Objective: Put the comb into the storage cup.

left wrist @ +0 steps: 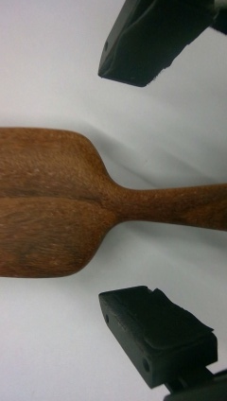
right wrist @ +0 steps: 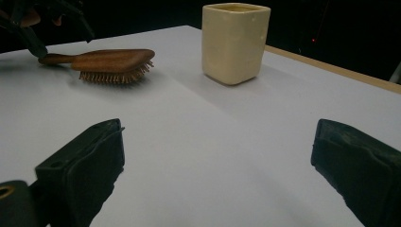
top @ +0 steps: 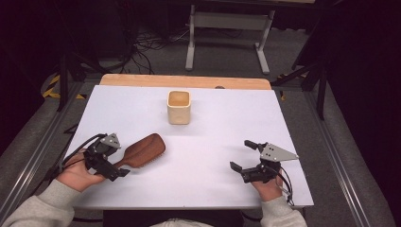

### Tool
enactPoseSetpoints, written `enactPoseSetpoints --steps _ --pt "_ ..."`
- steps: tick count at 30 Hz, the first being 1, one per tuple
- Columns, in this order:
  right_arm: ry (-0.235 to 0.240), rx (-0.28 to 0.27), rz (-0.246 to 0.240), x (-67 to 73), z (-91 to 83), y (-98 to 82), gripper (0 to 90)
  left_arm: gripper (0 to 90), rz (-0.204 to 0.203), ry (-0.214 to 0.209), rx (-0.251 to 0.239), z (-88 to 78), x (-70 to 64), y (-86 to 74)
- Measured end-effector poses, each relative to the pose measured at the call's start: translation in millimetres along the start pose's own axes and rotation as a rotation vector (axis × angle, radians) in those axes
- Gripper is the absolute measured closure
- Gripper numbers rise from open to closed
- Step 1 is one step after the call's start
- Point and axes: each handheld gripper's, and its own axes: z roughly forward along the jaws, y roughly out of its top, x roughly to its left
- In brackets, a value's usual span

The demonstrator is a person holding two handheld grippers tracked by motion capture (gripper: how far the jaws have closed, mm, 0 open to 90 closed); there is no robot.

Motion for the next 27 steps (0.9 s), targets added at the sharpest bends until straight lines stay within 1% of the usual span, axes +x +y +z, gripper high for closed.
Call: enactPoseSetpoints --steps 2,3,5,7,8,9,10,11,12,14,16,20,22,23,24,26,27 --pt "0.001 0.0 -0.001 0.2 0.1 0.0 4.1 4.3 0.009 0.024 0.02 2.4 0.1 0.2" --pt "0.001 0.0 -0.001 0.2 0.1 0.0 4.1 4.3 0.013 0.02 0.026 4.0 1.0 0.2" --pt "0.001 0.0 0.0 0.0 0.0 -0.1 4.1 6.8 0.011 -0.007 0.042 6.9 2.6 0.8" --pt "0.001 0.001 0.001 -0.1 0.1 -0.1 4.1 9.6 0.012 -0.019 0.049 9.3 4.2 1.4" --pt "0.001 0.001 0.0 -0.1 0.1 -0.1 4.1 11.3 0.006 -0.025 0.052 10.4 4.6 1.3" --pt "0.002 0.001 0.0 -0.1 0.2 -0.1 4.1 13.4 0.011 -0.028 0.053 11.7 6.0 1.7" --pt "0.001 0.001 -0.001 0.0 0.2 -0.1 4.1 14.9 0.003 -0.033 0.054 13.2 6.7 1.7" --pt "0.001 0.001 -0.001 -0.1 0.2 -0.1 4.1 16.2 0.007 -0.033 0.06 14.7 8.5 1.8" --pt "0.001 -0.001 0.001 -0.2 0.0 -0.1 4.1 18.7 0.001 -0.035 0.064 16.6 9.0 1.6" --pt "0.001 -0.002 0.0 -0.1 -0.1 -0.1 4.1 20.4 -0.001 -0.039 0.074 20.0 10.1 1.4" --pt "0.0 0.001 0.001 -0.1 0.1 -0.2 4.1 24.5 0.001 -0.03 0.083 22.0 10.0 1.4" --pt "0.002 0.001 -0.001 0.0 0.4 -0.2 4.1 36.7 0.015 -0.012 0.076 22.8 6.9 1.8" --pt "0.002 0.002 0.0 -0.2 0.4 -0.3 4.1 45.5 0.027 -0.004 0.086 23.6 5.6 2.2" --pt "0.002 0.002 0.0 -0.2 0.3 -0.3 4.1 48.0 0.031 0.003 0.096 24.7 4.7 2.4" --pt "0.002 0.001 0.0 -0.1 0.2 -0.2 4.1 51.0 0.041 0.002 0.102 25.7 4.4 2.7" --pt "0.002 0.001 -0.001 0.1 0.2 -0.2 4.1 54.5 0.04 0.005 0.103 24.9 3.8 3.2" --pt "0.002 0.001 -0.001 0.1 0.3 -0.2 4.1 58.7 0.044 0.007 0.106 24.5 3.8 3.3"
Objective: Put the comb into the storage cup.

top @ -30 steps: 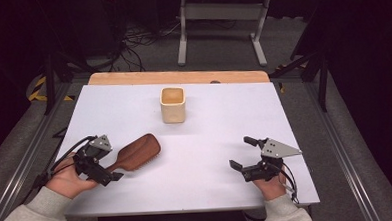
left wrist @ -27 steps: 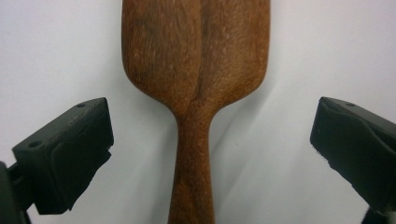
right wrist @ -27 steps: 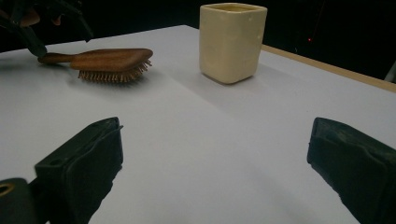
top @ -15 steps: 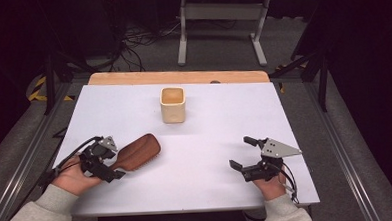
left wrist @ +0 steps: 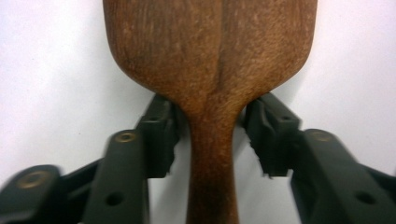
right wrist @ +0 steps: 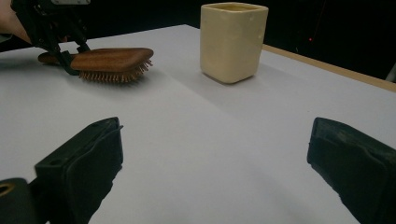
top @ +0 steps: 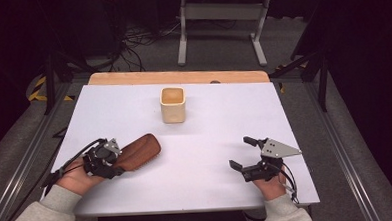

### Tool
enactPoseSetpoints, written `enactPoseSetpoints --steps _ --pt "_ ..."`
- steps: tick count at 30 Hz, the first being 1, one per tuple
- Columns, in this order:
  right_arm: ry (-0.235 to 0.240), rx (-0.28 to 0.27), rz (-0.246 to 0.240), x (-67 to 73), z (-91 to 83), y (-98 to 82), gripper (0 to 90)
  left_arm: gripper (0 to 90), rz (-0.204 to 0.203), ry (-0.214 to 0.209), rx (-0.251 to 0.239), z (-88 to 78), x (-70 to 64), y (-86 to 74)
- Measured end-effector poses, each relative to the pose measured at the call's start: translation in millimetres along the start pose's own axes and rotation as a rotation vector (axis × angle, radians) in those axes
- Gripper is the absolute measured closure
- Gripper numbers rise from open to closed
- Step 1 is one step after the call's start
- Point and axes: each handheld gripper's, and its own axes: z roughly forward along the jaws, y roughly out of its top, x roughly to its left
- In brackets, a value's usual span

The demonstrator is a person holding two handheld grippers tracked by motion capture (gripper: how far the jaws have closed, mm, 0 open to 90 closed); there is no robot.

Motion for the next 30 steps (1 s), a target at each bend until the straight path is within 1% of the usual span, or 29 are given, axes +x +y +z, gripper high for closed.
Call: enactPoseSetpoints --steps 4,5,11,12,15,17,20,25,26,27,28,30 --pt "0.001 0.0 -0.001 0.0 0.0 0.0 4.1 68.1 0.003 -0.001 0.008 -0.9 -0.5 -0.4" --pt "0.002 0.0 0.0 0.0 0.0 0.0 4.1 70.5 -0.002 -0.003 0.007 -1.0 -0.5 -0.7" --pt "0.007 0.002 -0.003 0.3 0.7 -0.1 4.1 72.3 -0.005 0.0 0.015 -1.5 -0.7 -0.3" --pt "0.006 0.002 -0.002 0.2 0.5 -0.1 4.1 72.4 -0.014 0.003 0.016 -1.6 -1.7 -0.3" --pt "0.006 0.001 -0.003 0.2 0.1 0.1 4.1 72.6 -0.019 0.005 0.004 -1.7 -3.6 -1.2" --pt "0.006 0.001 -0.003 0.2 0.1 0.1 4.1 72.6 -0.02 0.012 -0.015 -1.5 -4.9 -2.4" --pt "0.004 0.001 -0.002 0.1 0.2 0.1 4.1 72.7 -0.022 0.026 -0.031 -2.7 -8.2 -4.5" --pt "0.002 -0.001 -0.003 0.4 0.2 0.4 4.1 72.7 -0.029 0.019 -0.076 -6.1 -13.2 -7.4" --pt "0.003 -0.001 -0.004 0.5 0.2 0.4 4.1 72.7 -0.031 0.018 -0.1 -8.2 -14.8 -8.2" --pt "0.003 -0.002 -0.006 0.6 0.3 0.5 4.1 72.7 -0.031 0.019 -0.113 -9.7 -15.4 -8.5" --pt "0.003 -0.001 -0.006 0.7 0.4 0.5 4.1 72.7 -0.04 0.008 -0.129 -11.8 -16.2 -9.0" --pt "0.003 0.0 -0.007 0.5 0.7 0.7 4.1 72.7 -0.046 0.004 -0.169 -15.6 -18.8 -9.8"
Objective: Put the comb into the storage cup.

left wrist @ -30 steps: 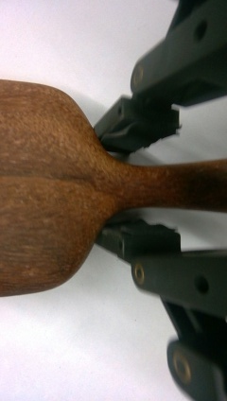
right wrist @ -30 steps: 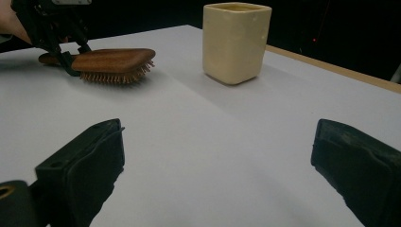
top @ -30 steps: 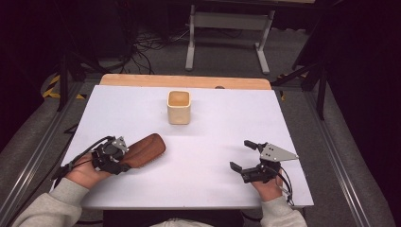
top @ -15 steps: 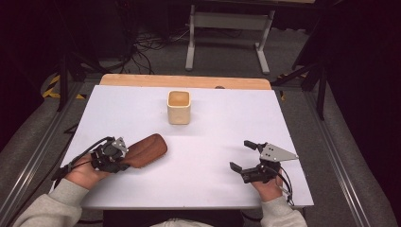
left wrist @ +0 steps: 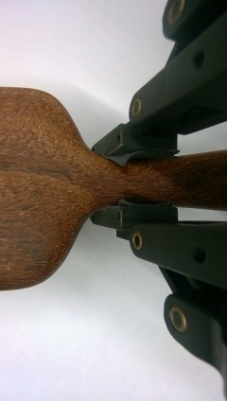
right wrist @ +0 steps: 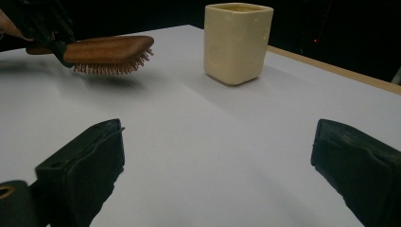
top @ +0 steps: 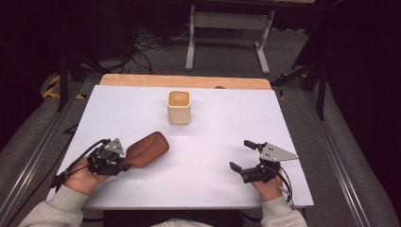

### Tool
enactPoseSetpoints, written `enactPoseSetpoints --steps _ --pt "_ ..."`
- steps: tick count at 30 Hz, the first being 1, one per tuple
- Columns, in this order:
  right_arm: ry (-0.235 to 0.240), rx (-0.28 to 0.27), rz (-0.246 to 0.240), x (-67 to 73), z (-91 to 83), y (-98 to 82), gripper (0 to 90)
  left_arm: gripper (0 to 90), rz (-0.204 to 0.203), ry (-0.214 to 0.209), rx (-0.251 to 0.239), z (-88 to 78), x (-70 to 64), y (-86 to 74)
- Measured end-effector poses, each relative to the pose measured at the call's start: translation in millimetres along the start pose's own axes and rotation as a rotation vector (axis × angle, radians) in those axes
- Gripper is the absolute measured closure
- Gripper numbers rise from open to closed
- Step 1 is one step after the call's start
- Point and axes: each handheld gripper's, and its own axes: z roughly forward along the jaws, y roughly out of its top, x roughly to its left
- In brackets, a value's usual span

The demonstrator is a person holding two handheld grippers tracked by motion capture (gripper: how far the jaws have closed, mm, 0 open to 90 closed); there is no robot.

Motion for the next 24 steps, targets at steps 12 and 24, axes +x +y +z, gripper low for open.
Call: enactPoseSetpoints --steps 12,24 --pt "0.013 0.01 -0.005 2.3 3.1 3.6 4.2 72.6 -0.022 0.011 -0.199 -13.2 -15.5 -3.4" --pt "0.067 0.021 -0.037 13.9 12.7 23.6 4.8 72.5 -0.017 0.017 -0.427 -19.6 -31.7 -7.1"
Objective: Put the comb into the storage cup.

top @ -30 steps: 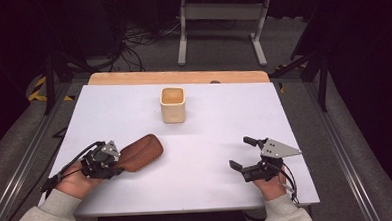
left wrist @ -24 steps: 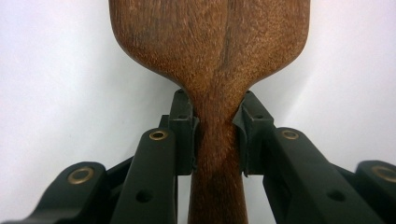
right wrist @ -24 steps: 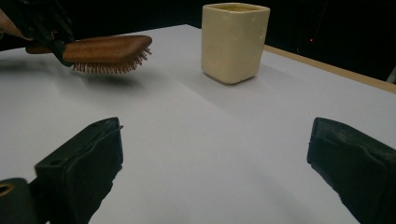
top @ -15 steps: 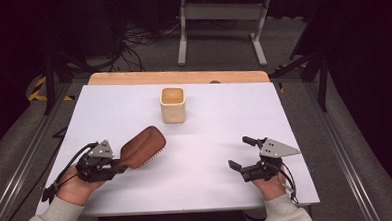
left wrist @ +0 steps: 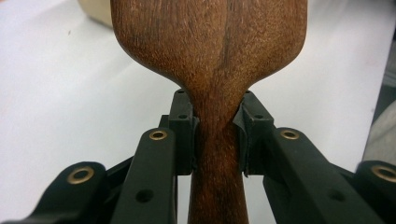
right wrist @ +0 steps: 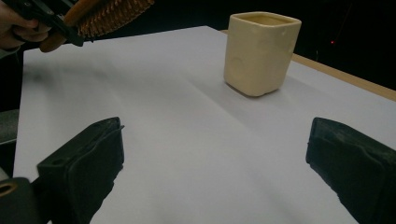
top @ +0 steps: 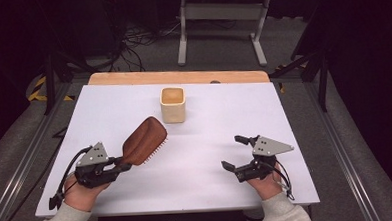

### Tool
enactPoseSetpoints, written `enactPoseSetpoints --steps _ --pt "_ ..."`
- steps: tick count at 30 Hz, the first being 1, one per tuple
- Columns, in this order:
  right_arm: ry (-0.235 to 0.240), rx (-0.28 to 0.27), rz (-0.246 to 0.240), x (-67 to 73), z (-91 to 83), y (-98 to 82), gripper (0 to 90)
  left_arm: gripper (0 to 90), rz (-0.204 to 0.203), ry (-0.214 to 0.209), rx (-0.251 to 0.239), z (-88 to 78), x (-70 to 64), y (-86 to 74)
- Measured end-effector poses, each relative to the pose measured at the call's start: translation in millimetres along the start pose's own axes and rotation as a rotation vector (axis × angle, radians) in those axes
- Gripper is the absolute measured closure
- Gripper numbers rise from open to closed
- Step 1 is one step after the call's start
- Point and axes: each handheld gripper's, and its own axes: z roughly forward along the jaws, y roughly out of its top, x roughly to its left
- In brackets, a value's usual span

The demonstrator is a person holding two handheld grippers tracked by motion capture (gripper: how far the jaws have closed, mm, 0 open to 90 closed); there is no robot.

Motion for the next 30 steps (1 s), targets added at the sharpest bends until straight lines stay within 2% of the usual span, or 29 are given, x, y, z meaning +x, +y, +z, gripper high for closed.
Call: enactPoseSetpoints --steps 4,6,8,13,18,30 --pt "0.028 -0.007 0.001 2.3 4.7 8.1 5.2 72.5 0.011 0.014 -0.066 0.5 -4.4 -2.6" --pt "0.037 -0.009 0.002 3.5 7.2 11.6 5.2 72.5 0.016 0.014 -0.093 0.9 -5.5 -4.5" --pt "0.05 -0.008 -0.003 5.0 10.5 15.8 5.3 72.5 0.003 -0.001 -0.122 3.2 -6.1 -6.5" --pt "0.088 -0.005 -0.018 10.1 21.4 26.5 5.2 72.5 0.003 0.001 -0.131 8.6 -9.4 -9.1" --pt "0.127 0.012 -0.026 16.3 33.6 37.5 5.3 72.5 0.016 0.023 -0.129 10.9 -14.9 -9.4" --pt "0.222 0.023 -0.018 30.3 66.5 70.3 3.7 72.5 0.022 0.044 -0.143 14.4 -22.6 -9.3"
